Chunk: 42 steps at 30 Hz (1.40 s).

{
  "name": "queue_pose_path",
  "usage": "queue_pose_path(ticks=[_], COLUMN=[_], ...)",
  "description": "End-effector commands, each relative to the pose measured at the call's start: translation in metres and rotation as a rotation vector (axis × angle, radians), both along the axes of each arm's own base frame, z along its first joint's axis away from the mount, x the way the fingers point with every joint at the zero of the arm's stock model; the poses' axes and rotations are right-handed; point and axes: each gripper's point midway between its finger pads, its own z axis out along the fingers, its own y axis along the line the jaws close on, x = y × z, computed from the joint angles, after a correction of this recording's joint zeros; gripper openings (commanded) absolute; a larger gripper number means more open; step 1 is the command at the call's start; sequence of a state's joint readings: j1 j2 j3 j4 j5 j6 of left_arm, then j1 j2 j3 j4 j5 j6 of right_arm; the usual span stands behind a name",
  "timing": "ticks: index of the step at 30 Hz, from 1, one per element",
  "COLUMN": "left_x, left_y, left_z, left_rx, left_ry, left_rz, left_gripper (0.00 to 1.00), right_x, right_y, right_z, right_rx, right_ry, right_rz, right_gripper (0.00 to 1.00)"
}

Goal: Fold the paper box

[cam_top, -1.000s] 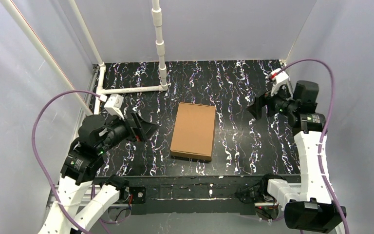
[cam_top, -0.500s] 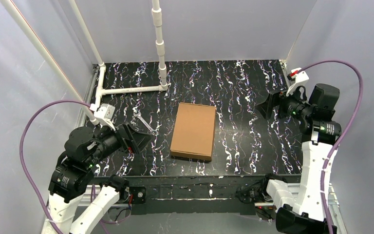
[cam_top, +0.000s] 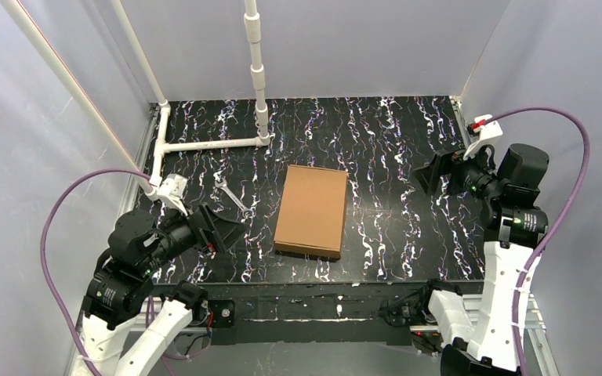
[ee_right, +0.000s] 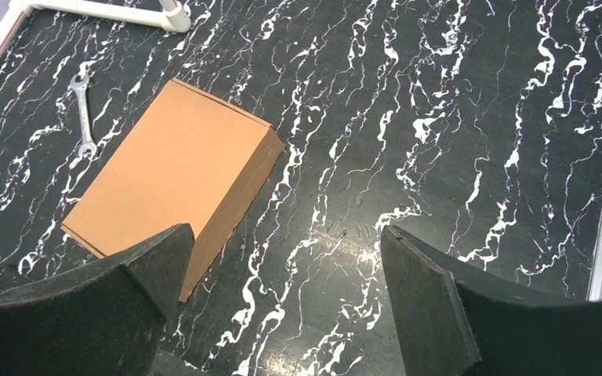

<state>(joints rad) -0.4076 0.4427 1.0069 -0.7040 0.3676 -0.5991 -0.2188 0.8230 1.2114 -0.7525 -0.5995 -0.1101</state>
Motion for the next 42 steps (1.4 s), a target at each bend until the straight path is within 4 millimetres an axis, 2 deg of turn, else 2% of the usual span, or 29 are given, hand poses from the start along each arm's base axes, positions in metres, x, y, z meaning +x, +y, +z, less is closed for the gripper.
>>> queue_pose_path(ticks=[1,8,20,42], left_x=[-0.004,-0.003,-0.013,-0.009], left_y=[0.000,0.004,0.014,0.012], left_z=[0.002,0.001,-0.005,-0.006], left_rx=[-0.020,-0.014,-0.002,0.005], left_ry=[-0.011,0.003,0.006,0.018], left_rz=[-0.002,0.023,0.058,0.055], left_gripper=[0.98,0.98,0.98,0.98], right_x=[0.005,0.010,0.016,0.014], right_y=[-0.001,-0.003,0.000,-0.003], right_z=[0.011,0.016,0.009,0.014], right_rx=[0.010,0.018,0.062,0.049], right_ry=[-0.072,-0.103,-0.087,-0.099], right_rz=[-0.019,-0.030,-0.024,-0.047], right_gripper=[0.98,0.99,0.98,0.98])
